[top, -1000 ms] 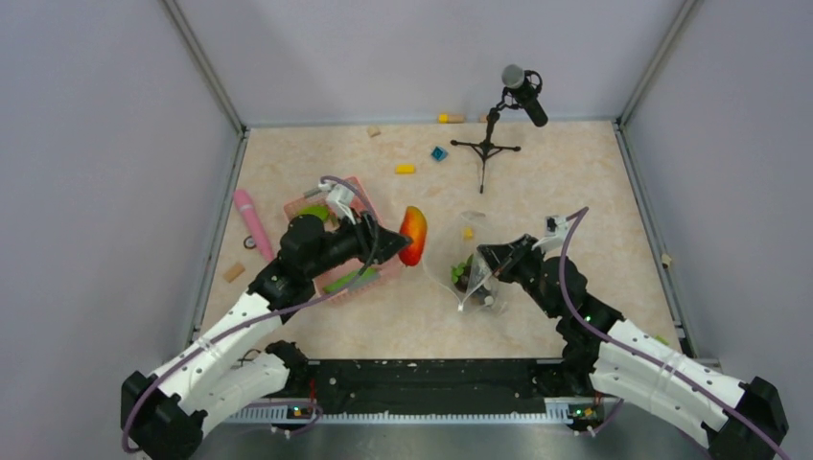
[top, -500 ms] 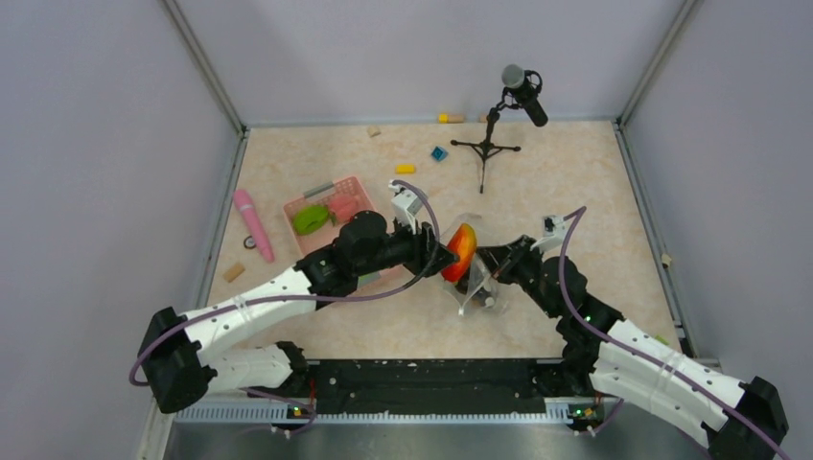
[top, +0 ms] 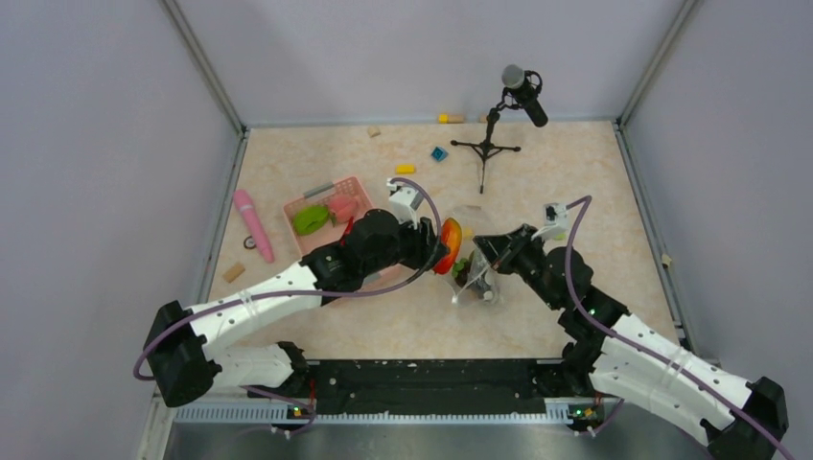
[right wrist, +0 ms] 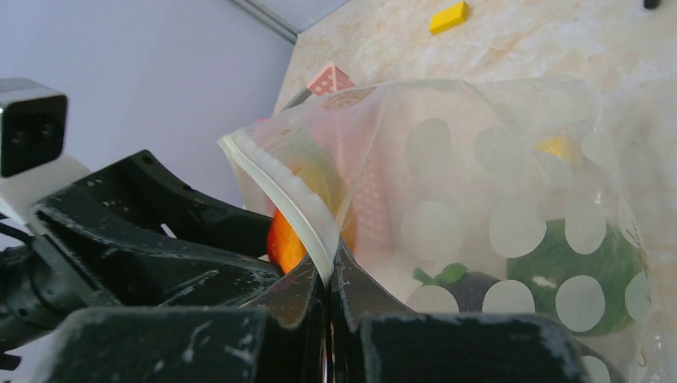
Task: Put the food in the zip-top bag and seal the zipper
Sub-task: Place the fake fruit in the zipper food storage bag.
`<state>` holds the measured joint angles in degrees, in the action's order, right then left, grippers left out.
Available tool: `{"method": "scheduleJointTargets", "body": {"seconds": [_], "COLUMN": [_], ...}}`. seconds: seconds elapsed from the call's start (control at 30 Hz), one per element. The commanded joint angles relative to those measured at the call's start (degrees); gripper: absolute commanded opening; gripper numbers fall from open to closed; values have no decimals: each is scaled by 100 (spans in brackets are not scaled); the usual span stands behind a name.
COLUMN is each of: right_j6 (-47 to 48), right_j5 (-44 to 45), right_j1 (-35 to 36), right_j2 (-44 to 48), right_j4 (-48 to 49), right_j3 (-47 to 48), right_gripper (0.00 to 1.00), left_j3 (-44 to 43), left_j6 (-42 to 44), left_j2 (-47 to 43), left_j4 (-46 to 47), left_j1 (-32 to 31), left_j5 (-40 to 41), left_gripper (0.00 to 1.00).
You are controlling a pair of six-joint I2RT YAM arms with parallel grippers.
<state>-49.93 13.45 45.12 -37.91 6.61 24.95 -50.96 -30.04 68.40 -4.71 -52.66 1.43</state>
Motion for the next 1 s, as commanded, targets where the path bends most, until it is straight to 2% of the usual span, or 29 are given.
{"method": "scheduleJointTargets", "body": {"seconds": [0.0,0.07,0.13,0.27,0.5,0.67,0.83,0.9,0.97], "right_j6": [269,302,310,313,312,300,327,329,322], "right_j5": [-207,-317,-400,-466,-334,13,349,437,482], "right_j1": [2,2,3,-3,-1,-3,-1,-4,-3], "right_j2": [-90,-163,-248,-423,-517,-438,-319,-266,-191], "right_j4": [273,298,327,319,205,14,-242,-309,-326], "right_j3": [554,633,689,739,753,700,625,573,500], "right_gripper": [0,0,0,0,0,0,0,0,0], "left_j3": [-316,-358,-371,-356,-230,187,313,396,482], "left_j6": [80,130,155,201,254,23,-504,-605,-696], "left_j2": [-38,-55,-105,-290,-814,-1425,-1847,-1922,-1940], "left_j4": [111,94,95,106,-116,-250,-1107,-1253,-1345], "left_j1": [-25,-27,-25,-25,-25,-23,127,352,759], "left_j5": [58,-61,-209,-488,-263,1316,3119,3361,3172], "left_gripper": [33,45,69,97,98,98,99,99,99]}}
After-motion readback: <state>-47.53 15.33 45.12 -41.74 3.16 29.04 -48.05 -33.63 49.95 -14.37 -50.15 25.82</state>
